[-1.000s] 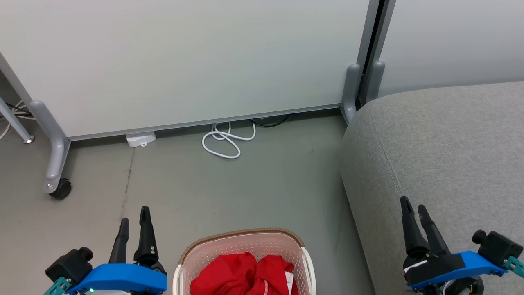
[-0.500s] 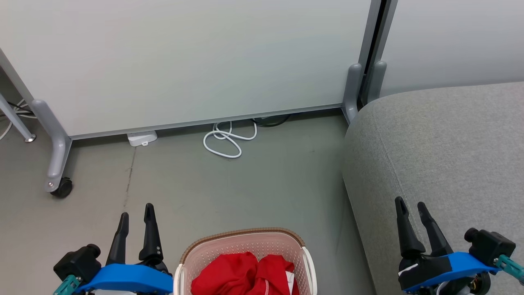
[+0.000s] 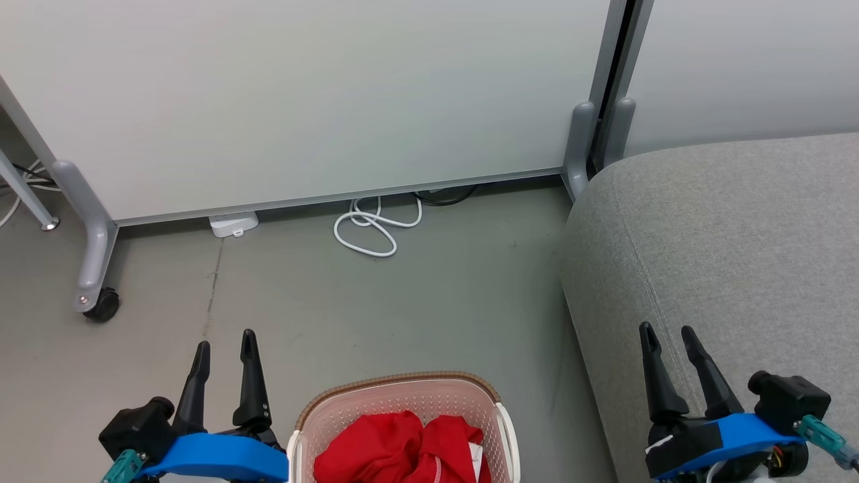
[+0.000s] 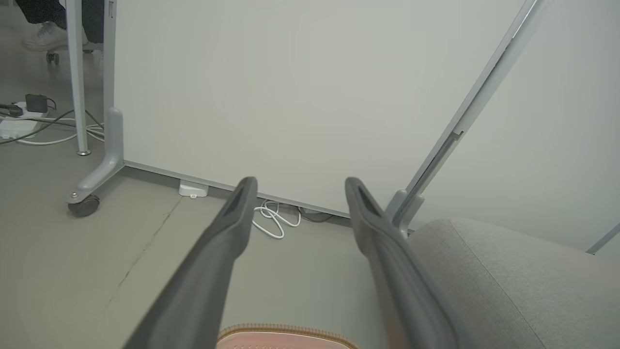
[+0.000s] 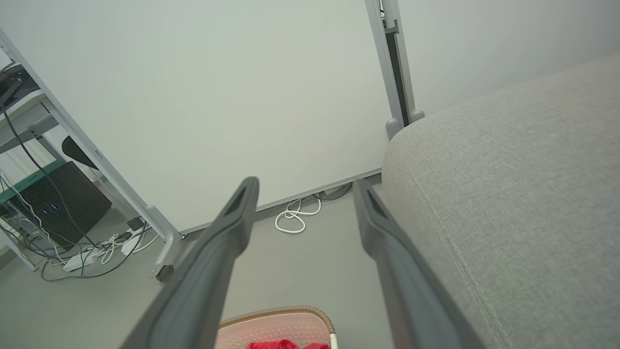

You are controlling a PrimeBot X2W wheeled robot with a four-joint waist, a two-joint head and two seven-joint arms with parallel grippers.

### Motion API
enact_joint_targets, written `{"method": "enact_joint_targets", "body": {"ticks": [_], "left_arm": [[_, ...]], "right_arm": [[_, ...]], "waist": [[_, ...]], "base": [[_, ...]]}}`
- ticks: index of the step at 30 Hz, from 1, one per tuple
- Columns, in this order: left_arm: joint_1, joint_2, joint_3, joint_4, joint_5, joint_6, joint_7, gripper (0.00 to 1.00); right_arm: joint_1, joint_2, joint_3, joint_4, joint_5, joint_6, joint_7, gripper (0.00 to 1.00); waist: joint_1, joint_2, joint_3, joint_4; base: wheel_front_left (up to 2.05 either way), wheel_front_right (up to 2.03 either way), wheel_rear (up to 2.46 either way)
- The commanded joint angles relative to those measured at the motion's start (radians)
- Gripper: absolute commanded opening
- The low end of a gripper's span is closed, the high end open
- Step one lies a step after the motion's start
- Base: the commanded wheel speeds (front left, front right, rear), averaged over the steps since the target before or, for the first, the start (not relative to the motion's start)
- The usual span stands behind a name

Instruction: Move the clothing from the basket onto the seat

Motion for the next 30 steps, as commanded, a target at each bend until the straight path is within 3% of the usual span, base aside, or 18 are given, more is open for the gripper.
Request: {"method": "enact_joint_targets", "body": {"ticks": [1, 30], "left_arm": [[-0.005, 0.005, -0.001, -0.004, 0.020, -0.002, -0.010, 1.00], [0.011, 0.006, -0.032, 0.057, 0.172, 0.024, -0.068, 1.00]], "right_arm": [[-0.019, -0.008, 0.001, -0.003, -0.019, 0.002, -0.008, 1.00], [-0.024, -0.010, 0.007, 0.051, -0.232, 0.002, -0.059, 1.00]], "waist": [[-0.0001, -0.0001, 0.000, 0.000], [-0.0001, -0.0001, -0.012, 0.016]], "base": [[0.00, 0.00, 0.00], [0.00, 0.00, 0.00]]}}
